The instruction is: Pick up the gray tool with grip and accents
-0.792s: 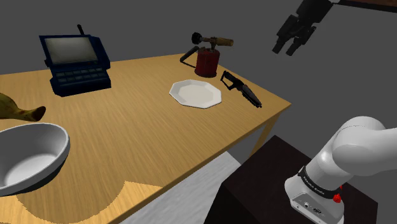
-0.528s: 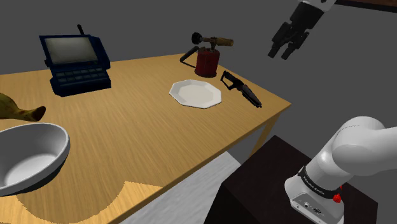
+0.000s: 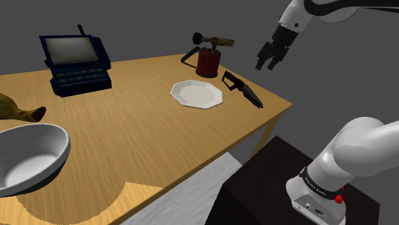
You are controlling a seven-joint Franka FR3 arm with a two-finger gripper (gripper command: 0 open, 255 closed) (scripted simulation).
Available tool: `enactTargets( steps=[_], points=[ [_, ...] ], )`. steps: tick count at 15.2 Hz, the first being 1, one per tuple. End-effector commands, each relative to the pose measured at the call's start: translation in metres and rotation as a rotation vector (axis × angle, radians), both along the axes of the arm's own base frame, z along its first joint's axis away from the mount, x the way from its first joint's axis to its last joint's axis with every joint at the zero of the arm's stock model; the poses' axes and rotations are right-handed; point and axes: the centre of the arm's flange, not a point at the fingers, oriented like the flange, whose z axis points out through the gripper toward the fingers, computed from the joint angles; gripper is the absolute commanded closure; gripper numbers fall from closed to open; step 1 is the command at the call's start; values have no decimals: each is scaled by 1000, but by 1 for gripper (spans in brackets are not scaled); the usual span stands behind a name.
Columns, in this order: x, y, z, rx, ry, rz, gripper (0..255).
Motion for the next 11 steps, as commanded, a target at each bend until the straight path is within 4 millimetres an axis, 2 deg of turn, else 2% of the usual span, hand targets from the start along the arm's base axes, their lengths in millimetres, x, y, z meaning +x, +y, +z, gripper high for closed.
enactTargets(
  steps=[1,11],
  points=[
    [15,-13,-19,-2,3,8,0],
    [89,-71,-114,-8,28,48,0]
  ],
)
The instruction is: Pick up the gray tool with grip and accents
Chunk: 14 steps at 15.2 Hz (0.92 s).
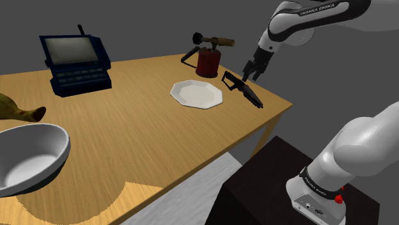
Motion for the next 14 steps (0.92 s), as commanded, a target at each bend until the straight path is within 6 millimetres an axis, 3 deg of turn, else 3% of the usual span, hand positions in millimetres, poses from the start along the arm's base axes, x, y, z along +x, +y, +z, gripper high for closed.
enactTargets(
  steps=[1,9,11,12,14],
  points=[
    [15,-12,-21,-3,4,9,0],
    [21,-17,-66,-3,6,12,0],
    [21,-17,-69,-3,7,12,0],
    [22,-17,-68,-3,6,12,255],
    [22,-17,-68,-3,6,12,255]
  ],
)
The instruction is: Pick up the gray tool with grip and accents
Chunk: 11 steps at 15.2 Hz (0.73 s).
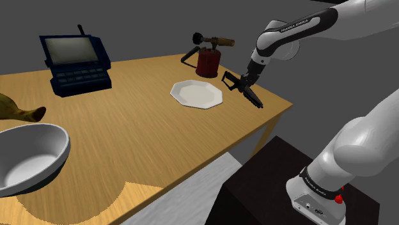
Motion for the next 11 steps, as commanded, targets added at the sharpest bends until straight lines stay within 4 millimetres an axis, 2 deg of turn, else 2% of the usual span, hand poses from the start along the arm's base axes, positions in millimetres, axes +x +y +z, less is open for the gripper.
enactTargets(
  steps=[1,7,11],
  points=[
    [0,0,0,0,0,0,255],
    [0,0,-1,0,0,0,255],
    [0,0,20,0,0,0,255]
  ],
)
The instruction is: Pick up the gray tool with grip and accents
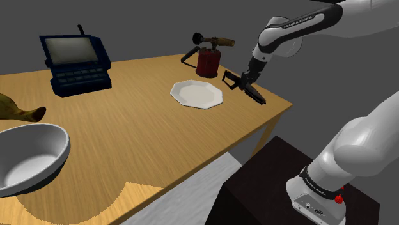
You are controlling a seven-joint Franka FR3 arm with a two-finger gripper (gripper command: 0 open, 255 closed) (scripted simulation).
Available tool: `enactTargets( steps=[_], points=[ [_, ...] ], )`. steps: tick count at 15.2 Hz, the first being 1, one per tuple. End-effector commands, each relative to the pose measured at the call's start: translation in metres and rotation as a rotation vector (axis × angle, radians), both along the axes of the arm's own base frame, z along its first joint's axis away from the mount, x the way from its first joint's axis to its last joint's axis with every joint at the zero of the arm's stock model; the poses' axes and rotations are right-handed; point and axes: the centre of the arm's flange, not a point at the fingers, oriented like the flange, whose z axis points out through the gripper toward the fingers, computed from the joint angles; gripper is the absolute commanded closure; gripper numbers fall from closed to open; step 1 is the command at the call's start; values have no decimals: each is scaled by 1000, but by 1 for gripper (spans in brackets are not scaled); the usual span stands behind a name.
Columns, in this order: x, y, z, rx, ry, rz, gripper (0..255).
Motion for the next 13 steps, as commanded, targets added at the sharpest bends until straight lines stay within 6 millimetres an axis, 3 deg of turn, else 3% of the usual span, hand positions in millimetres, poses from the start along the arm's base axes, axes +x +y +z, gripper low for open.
enactTargets(
  steps=[1,11,13],
  points=[
    [1,0,10,0,0,0,255],
    [1,0,63,0,0,0,255],
    [1,0,64,0,0,0,255]
  ],
)
